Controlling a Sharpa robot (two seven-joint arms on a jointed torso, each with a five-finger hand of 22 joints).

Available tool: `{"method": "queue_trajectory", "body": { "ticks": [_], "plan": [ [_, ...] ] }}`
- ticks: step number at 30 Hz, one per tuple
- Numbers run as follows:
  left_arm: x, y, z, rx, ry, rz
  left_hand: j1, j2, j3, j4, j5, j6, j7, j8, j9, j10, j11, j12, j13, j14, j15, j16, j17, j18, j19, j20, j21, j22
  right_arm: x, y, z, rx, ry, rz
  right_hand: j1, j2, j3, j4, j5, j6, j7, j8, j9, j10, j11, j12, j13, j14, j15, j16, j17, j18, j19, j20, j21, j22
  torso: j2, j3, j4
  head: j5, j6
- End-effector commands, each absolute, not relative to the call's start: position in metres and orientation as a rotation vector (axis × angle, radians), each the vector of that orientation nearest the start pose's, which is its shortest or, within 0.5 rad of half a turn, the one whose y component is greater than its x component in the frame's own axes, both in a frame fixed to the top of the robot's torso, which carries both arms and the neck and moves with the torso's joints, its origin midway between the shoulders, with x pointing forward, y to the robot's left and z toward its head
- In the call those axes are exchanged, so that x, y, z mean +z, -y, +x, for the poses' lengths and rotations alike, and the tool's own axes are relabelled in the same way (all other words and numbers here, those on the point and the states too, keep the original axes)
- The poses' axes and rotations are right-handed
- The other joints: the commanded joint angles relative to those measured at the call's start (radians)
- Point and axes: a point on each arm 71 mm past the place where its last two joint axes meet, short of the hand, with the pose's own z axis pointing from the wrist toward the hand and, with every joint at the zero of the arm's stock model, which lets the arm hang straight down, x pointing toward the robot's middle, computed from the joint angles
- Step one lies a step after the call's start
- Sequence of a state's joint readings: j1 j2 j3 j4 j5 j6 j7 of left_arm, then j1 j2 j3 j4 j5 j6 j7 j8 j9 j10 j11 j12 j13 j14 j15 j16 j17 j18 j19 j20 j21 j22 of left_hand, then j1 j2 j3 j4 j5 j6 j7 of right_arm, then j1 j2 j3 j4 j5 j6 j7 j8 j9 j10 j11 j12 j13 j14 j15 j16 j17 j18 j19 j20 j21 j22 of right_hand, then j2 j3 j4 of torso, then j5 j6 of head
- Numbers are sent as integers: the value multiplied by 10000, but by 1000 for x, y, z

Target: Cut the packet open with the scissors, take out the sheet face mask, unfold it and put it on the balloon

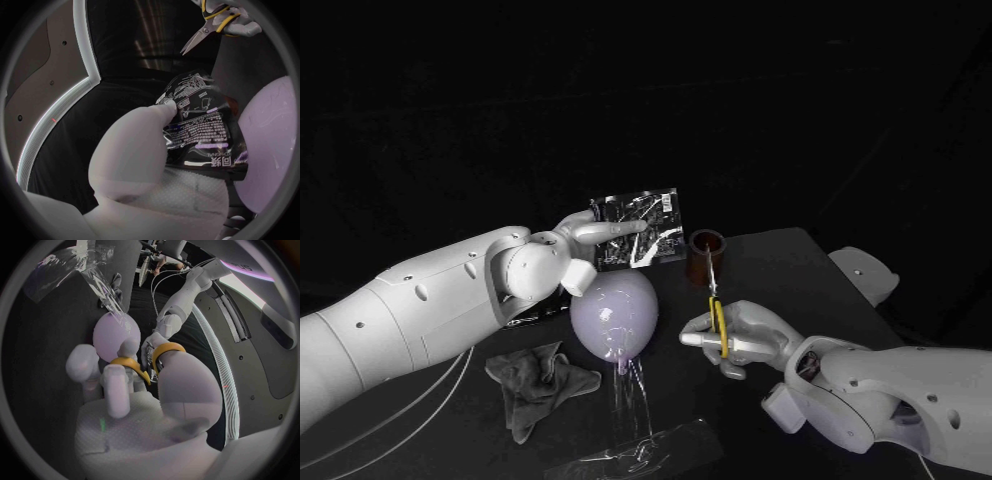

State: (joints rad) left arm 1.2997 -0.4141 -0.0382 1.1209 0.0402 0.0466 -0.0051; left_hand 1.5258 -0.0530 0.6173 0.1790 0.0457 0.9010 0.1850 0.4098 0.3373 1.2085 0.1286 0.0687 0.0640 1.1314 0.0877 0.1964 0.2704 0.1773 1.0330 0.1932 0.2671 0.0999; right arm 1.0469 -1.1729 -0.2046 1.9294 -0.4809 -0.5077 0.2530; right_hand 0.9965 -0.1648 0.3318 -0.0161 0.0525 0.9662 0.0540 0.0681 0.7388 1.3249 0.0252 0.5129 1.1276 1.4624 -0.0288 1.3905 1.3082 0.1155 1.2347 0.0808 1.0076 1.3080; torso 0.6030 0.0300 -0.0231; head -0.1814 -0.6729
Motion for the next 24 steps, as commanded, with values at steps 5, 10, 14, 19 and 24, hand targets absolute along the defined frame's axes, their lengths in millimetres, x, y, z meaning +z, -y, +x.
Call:
{"method": "queue_trajectory", "body": {
  "ticks": [5,10,14,19,24],
  "plan": [
    [-164,-68,547,-16902,-19636,-10717,-110,24,82,3,38,64,27,58,413,78,-7,-35,7,68,-5,33,15,63,55,-5,46,12,-250,245,343,12291,-16896,8472,531,28,-1024,149,47,-913,1128,21,-703,-889,503,-3383,-6271,-865,595,-2672,-2015,502,-1583,567,-3196,-1511,-6,-5,12,-55,-57],
    [-163,-65,547,-17073,-19611,-10700,-115,18,91,-7,39,64,26,59,416,79,-8,-37,7,70,-6,32,17,62,57,-8,50,13,-252,245,343,12287,-16957,8668,578,185,-1277,226,-51,-941,1014,-20,-845,-970,551,-3789,-6639,-801,380,-2578,-2027,547,-1346,370,-3091,-1519,-2,-8,6,-38,-79],
    [-161,-64,547,-17223,-19548,-10679,-119,15,100,-16,40,63,26,60,419,78,-9,-38,6,71,-7,31,18,62,57,-10,53,14,-254,245,343,12242,-17028,8889,504,153,-1590,297,-42,-1127,1164,-49,-977,-1475,726,-4296,-7029,-942,498,-2760,-2245,552,-1475,426,-3369,-1676,-5,-3,12,-48,-85],
    [-156,-65,550,-17332,-19385,-10650,-121,14,108,-24,39,63,25,60,421,78,-10,-40,6,72,-8,29,19,61,58,-12,55,14,-255,245,343,12143,-17101,9051,439,216,-2152,459,-48,-1798,1577,-62,-1285,-1760,1037,-4511,-7569,-1033,769,-2779,-2360,537,-1514,635,-3452,-1758,-12,0,9,-57,-98],
    [-153,-62,550,-17537,-19352,-10547,-125,13,120,-36,39,64,25,62,425,81,-11,-40,6,75,-10,29,21,61,60,-16,59,15,-256,243,343,12099,-17193,9081,569,336,-2594,542,-47,-1910,1617,-34,-1455,-1834,1097,-4506,-7941,-1073,816,-2747,-2426,570,-1500,717,-3425,-1775,-6,-4,2,-48,-93]
  ]
}}
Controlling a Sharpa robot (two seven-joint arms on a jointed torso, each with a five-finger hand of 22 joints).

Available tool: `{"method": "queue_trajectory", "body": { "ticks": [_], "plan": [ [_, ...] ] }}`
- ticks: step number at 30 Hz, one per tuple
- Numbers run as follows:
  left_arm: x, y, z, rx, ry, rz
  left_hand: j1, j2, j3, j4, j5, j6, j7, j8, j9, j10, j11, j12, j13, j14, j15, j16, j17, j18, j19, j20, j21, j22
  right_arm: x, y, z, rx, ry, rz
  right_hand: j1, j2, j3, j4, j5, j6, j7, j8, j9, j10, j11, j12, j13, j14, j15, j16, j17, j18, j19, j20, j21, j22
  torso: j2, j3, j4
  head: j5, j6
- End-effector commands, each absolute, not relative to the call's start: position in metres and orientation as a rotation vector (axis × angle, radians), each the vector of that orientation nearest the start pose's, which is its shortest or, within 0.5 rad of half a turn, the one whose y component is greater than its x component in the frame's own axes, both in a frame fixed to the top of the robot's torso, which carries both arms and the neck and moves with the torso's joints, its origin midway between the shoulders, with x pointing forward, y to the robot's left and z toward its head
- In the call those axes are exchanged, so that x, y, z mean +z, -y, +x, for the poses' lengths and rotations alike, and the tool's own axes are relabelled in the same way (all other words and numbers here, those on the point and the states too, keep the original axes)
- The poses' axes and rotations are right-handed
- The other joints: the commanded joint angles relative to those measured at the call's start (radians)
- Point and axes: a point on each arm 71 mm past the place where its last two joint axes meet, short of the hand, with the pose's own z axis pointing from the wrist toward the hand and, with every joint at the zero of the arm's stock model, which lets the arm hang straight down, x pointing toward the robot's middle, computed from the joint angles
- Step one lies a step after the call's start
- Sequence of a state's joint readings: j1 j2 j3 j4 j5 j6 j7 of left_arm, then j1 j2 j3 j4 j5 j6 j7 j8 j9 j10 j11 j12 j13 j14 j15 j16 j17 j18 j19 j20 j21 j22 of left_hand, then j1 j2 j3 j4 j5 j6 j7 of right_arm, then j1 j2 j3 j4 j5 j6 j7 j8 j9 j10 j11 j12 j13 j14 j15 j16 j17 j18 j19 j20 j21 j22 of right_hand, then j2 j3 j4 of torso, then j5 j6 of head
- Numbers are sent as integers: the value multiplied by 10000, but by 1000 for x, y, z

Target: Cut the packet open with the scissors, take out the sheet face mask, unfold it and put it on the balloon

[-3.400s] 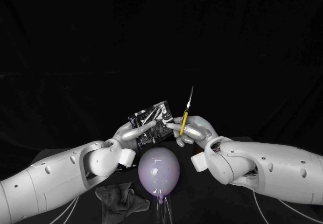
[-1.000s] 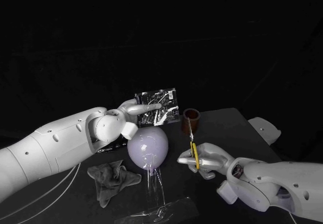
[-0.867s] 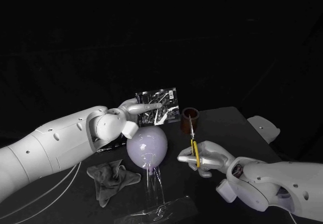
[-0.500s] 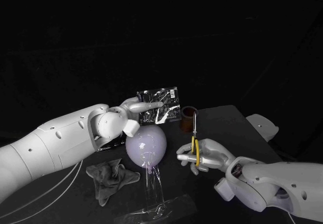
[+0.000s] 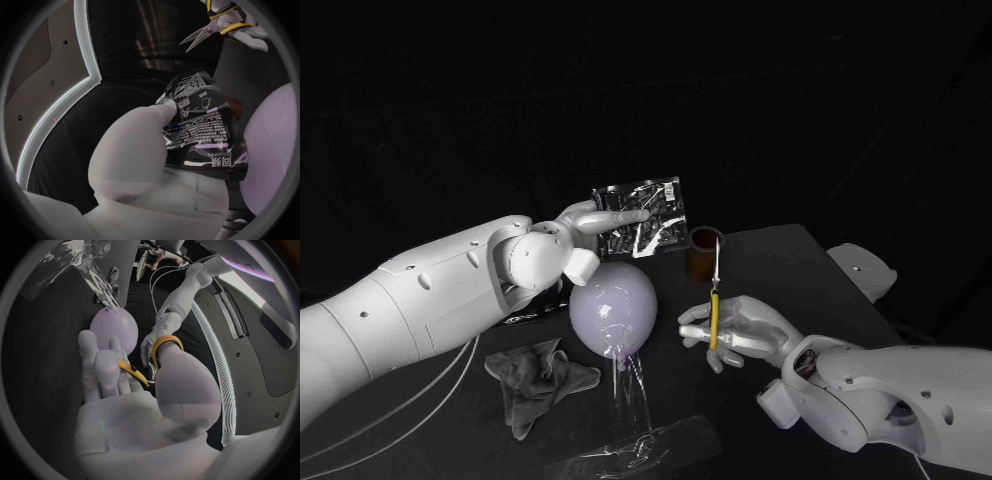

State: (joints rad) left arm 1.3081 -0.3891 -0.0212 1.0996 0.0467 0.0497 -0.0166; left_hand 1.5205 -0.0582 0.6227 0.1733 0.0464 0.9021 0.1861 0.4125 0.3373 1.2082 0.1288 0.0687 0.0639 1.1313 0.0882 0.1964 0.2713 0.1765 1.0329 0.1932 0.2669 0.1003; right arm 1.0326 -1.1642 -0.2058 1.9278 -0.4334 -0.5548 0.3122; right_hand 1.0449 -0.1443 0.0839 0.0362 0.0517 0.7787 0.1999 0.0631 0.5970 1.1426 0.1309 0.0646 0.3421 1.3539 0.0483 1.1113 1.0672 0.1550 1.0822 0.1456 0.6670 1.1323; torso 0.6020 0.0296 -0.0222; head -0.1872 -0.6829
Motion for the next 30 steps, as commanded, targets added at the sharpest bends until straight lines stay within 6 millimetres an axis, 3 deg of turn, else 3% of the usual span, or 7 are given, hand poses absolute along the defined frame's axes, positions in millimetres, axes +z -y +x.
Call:
{"method": "queue_trajectory", "body": {
  "ticks": [1,8,12,19,27,28,30],
  "plan": [
    [-152,-61,550,-17591,-19347,-10519,-73,64,66,20,31,53,13,36,425,84,-13,-40,6,76,-15,29,12,69,61,-16,60,10,-256,243,343,12097,-17205,9083,139,184,-254,46,-41,-28,157,25,-83,0,49,-14,-196,2,50,58,-34,181,26,85,-12,-23,5,-4,-6,13,8],
    [-146,-56,551,-17925,-19268,-10378,-82,62,105,-23,31,49,14,38,437,86,-15,-44,5,81,-18,23,17,67,65,-27,73,13,-258,239,342,12138,-17374,9001,298,353,-751,147,-33,89,158,57,-222,-34,59,-25,-573,-62,60,56,-150,192,2,108,-1,-45,4,0,-2,15,24],
    [-144,-54,551,-18020,-19323,-10304,-84,61,109,-28,31,49,14,38,438,86,-14,-45,5,82,-18,22,17,67,66,-28,74,13,-259,236,341,12199,-17478,8922,357,418,-1055,222,-40,100,183,51,-303,-139,83,-29,-789,-190,86,-87,-360,223,-130,129,-179,-147,2,21,-2,9,53],
    [-142,-51,549,-18292,-19411,-10103,-87,60,112,-32,31,49,15,38,440,86,-14,-45,4,83,-18,21,18,66,65,-28,75,13,-260,233,341,12222,-17555,8867,534,590,-1479,315,-38,238,161,99,-402,-71,61,2,-1070,-179,77,-3,-372,211,-70,132,-25,-100,-3,3,-3,-16,93],
    [-141,-48,547,-18489,-19529,-9942,-92,59,119,-40,30,48,16,39,443,86,-13,-46,4,85,-19,20,19,66,67,-30,78,14,-261,229,341,12286,-17656,8811,575,631,-1548,326,-37,264,151,107,-419,-46,57,5,-1117,-171,72,14,-377,210,-65,130,-12,-100,-5,-2,7,-43,109],
    [-141,-48,547,-18525,-19550,-9912,-93,58,121,-43,30,47,16,39,444,86,-13,-46,4,86,-19,20,20,66,67,-31,79,14,-261,229,341,12297,-17674,8809,710,766,-1836,372,-37,305,144,107,-497,-8,50,0,-1304,-193,66,9,-460,208,-69,122,11,-109,-6,-2,8,-49,115],
    [-141,-47,547,-18587,-19586,-9860,-98,60,126,-49,30,46,18,40,447,85,-12,-48,4,92,-19,21,21,66,71,-32,83,15,-262,227,340,12340,-17721,8800,725,784,-1869,379,-37,304,147,104,-508,-10,51,-2,-1326,-202,67,0,-479,214,-92,122,-24,-129,-4,0,7,-41,116]
  ]
}}
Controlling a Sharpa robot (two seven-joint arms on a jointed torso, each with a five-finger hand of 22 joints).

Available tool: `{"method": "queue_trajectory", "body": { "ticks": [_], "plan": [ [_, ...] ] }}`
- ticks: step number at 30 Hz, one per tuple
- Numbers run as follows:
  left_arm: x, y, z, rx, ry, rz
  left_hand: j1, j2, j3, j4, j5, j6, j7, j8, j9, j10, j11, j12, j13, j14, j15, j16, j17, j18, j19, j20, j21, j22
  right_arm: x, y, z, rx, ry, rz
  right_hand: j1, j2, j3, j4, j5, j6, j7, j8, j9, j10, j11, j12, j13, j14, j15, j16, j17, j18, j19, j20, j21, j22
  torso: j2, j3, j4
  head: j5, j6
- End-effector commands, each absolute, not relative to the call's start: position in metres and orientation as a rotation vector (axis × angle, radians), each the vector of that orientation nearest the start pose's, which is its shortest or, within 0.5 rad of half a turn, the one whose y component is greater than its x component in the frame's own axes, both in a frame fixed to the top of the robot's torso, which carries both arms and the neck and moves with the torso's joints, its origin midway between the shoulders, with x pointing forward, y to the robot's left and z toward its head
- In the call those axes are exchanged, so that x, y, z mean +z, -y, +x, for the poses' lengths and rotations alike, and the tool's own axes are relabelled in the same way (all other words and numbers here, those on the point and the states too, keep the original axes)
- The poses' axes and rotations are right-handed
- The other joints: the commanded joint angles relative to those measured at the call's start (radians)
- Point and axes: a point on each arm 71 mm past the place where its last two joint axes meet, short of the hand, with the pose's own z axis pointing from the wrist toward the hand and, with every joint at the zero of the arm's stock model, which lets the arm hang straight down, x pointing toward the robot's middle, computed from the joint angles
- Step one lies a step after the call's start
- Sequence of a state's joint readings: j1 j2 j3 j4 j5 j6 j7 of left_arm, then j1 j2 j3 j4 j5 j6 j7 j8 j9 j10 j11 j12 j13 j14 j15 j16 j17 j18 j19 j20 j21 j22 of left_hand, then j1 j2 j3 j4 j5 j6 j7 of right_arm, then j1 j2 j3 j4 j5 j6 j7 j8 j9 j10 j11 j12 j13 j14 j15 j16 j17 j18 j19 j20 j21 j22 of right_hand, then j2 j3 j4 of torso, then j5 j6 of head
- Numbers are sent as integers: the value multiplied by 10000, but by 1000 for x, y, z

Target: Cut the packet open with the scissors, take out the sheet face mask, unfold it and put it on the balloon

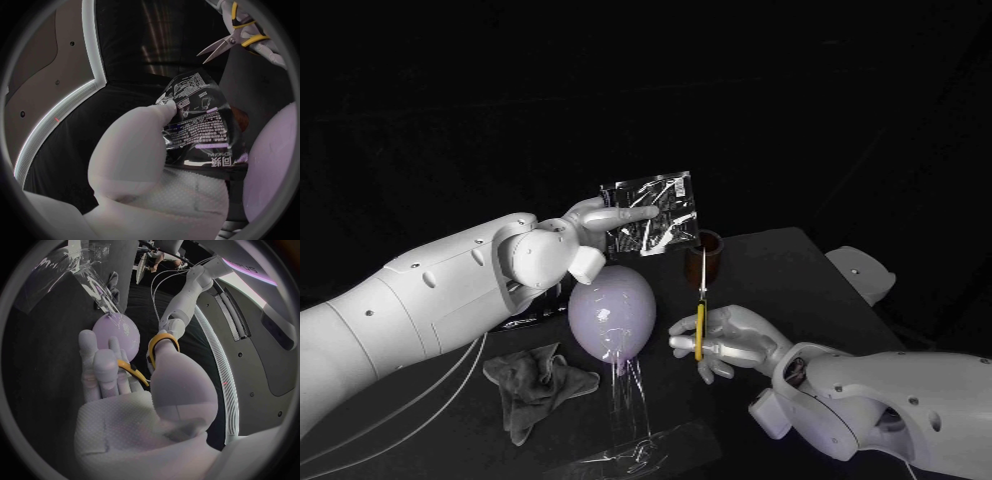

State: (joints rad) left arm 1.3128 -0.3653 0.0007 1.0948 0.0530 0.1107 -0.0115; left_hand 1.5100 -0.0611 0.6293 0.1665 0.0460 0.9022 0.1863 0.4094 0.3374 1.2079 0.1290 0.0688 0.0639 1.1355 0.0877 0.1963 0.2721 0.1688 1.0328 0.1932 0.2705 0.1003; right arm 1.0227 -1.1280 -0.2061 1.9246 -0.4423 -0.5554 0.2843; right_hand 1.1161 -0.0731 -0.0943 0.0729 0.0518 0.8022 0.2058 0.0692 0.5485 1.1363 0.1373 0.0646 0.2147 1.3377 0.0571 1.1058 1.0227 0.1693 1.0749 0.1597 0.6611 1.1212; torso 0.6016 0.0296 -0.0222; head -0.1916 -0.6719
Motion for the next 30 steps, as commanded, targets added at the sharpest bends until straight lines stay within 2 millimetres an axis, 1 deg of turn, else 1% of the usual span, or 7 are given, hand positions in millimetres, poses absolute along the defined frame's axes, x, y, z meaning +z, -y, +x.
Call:
{"method": "queue_trajectory", "body": {
  "ticks": [1,10,15,18,22,23,30],
  "plan": [
    [-141,-47,546,-18593,-19589,-9855,7,89,60,20,34,44,16,70,446,88,-14,-48,4,50,-14,22,14,143,72,-32,47,15,-262,226,340,12347,-17728,8797,13,73,-87,11,-39,69,87,43,-22,53,-13,-3,-52,-39,-21,56,-34,71,-18,-19,35,-17,1,1,7,7,7],
    [-140,-47,547,-18605,-19624,-9808,7,89,60,20,34,44,16,70,446,88,-14,-48,4,50,-14,22,14,143,72,-32,47,15,-262,223,339,12418,-17809,8776,130,203,-274,29,-39,64,98,30,-84,43,-2,-7,-186,-68,-11,52,-94,76,-61,-13,2,-47,6,2,-5,15,21],
    [-140,-47,547,-18638,-19666,-9770,0,90,69,9,33,41,18,70,451,86,-12,-50,3,58,-15,23,17,143,77,-35,53,17,-263,222,340,12454,-17839,8761,171,245,-334,31,-39,70,99,31,-101,45,-1,-5,-227,-77,-9,53,-112,73,-58,-11,21,-41,-10,-1,10,12,26],
    [-140,-46,547,-18669,-19724,-9730,0,90,69,9,33,41,18,70,451,86,-12,-50,3,58,-15,23,17,143,77,-35,53,17,-263,221,340,12474,-17843,8752,214,300,-409,35,-39,77,100,32,-123,44,2,-4,-278,-92,-6,49,-138,82,-92,-8,-20,-67,-9,-3,8,5,26],
    [-140,-46,546,-18696,-19822,-9678,-12,91,79,-4,34,35,21,70,457,83,-10,-52,2,69,-16,25,21,143,84,-39,60,18,-263,220,339,12490,-17836,8742,214,300,-409,35,-39,77,100,32,-123,44,2,-4,-278,-92,-6,49,-138,82,-92,-8,-20,-67,-6,-6,6,2,25],
    [-140,-46,546,-18700,-19862,-9660,-22,93,89,-18,34,30,24,70,463,80,-9,-54,1,83,-19,28,25,144,94,-44,69,21,-263,220,339,12498,-17833,8733,257,353,-484,36,-39,83,102,32,-144,45,4,-2,-326,-110,-4,43,-166,86,-115,-6,-40,-82,-5,-7,7,2,25],
    [-141,-46,545,-18761,-20141,-9494,-22,93,89,-18,34,30,24,70,463,80,-9,-54,1,83,-19,28,25,144,94,-44,69,21,-262,219,339,12531,-17810,8699,328,429,-598,30,-39,94,103,34,-175,46,6,-1,-398,-122,-1,56,-185,86,-131,-2,-37,-88,1,2,6,10,23]
  ]
}}
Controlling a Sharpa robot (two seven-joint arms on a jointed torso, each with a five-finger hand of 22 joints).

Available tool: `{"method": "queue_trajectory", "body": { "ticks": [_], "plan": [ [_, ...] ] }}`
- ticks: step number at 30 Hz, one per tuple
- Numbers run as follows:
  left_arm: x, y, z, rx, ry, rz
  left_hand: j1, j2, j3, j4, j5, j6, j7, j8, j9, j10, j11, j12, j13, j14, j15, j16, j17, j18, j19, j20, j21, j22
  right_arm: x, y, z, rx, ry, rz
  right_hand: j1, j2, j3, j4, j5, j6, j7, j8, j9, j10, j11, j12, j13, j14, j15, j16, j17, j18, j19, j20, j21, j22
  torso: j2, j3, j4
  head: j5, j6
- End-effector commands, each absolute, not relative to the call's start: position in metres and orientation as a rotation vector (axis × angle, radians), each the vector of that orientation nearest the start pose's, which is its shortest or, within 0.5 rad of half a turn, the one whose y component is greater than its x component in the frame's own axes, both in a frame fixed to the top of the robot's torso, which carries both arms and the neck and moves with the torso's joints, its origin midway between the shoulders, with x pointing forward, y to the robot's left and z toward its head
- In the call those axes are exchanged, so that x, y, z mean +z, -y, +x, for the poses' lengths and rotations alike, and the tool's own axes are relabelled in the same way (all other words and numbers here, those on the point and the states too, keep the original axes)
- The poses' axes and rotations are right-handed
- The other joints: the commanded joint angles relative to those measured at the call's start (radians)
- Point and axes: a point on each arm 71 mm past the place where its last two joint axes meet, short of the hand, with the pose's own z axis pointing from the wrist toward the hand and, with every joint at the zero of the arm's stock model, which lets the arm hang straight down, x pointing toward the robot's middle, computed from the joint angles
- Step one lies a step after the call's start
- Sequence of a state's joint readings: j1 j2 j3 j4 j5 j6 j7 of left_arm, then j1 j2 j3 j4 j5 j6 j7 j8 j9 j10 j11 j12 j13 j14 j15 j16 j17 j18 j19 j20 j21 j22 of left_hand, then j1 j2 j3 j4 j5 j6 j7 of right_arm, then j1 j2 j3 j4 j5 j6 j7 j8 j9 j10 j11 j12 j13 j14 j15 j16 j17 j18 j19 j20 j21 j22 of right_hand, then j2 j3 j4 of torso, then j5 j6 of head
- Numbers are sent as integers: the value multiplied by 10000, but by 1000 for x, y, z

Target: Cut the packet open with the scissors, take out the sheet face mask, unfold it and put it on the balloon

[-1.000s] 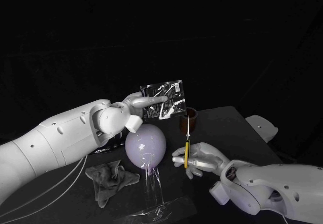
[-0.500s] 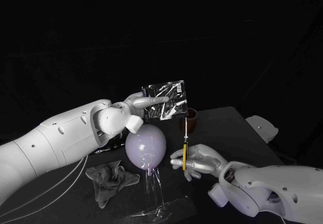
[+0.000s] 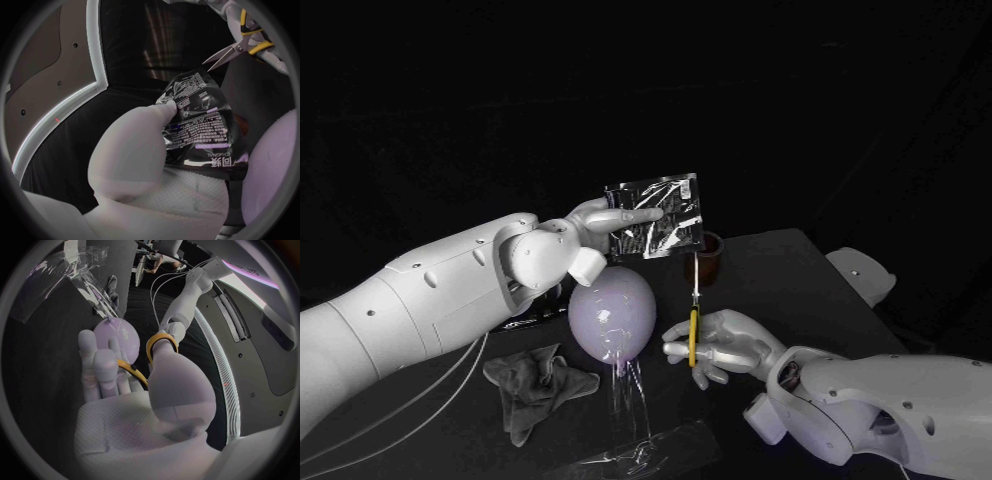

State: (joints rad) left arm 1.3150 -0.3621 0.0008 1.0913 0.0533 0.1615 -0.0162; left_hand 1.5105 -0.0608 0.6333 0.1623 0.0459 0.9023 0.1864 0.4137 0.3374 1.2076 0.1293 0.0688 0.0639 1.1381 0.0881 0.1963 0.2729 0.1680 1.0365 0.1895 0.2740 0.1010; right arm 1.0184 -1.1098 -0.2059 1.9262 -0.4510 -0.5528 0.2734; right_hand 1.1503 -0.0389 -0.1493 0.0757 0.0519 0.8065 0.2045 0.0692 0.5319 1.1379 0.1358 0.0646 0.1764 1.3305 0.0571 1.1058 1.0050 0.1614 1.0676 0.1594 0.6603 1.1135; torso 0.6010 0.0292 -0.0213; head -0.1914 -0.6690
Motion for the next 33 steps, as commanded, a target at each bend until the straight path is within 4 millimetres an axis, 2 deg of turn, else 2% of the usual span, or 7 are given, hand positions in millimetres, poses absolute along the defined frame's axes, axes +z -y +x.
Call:
{"method": "queue_trajectory", "body": {
  "ticks": [1,32,33],
  "plan": [
    [-141,-46,544,-18768,-20174,-9472,-27,90,49,23,34,30,22,27,463,83,-11,-54,2,56,-23,28,17,152,57,-6,35,14,-262,219,339,12535,-17805,8694,-14,86,-47,2,-39,51,116,34,-9,30,22,-1,-15,-51,-1,56,-8,165,-57,1,-28,-11,5,7,-4,10,-4],
    [-145,-49,543,-18425,-21188,-8523,-72,86,72,-25,33,25,23,36,489,83,-12,-54,2,102,-32,38,33,153,91,-21,65,22,-255,219,336,12668,-17583,8442,262,413,-529,-57,-41,147,101,70,-115,86,12,20,-277,-82,-4,114,-84,168,-88,5,13,-25,-5,4,-8,-19,-9],
    [-145,-49,543,-18378,-21220,-8482,-72,86,72,-25,33,25,23,36,489,83,-12,-54,2,102,-32,38,33,153,91,-21,65,22,-254,218,336,12681,-17574,8423,302,477,-618,-67,-41,172,93,79,-131,112,5,23,-317,-75,-11,132,-89,168,-84,1,29,-24,-4,5,-5,-19,-11]
  ]
}}
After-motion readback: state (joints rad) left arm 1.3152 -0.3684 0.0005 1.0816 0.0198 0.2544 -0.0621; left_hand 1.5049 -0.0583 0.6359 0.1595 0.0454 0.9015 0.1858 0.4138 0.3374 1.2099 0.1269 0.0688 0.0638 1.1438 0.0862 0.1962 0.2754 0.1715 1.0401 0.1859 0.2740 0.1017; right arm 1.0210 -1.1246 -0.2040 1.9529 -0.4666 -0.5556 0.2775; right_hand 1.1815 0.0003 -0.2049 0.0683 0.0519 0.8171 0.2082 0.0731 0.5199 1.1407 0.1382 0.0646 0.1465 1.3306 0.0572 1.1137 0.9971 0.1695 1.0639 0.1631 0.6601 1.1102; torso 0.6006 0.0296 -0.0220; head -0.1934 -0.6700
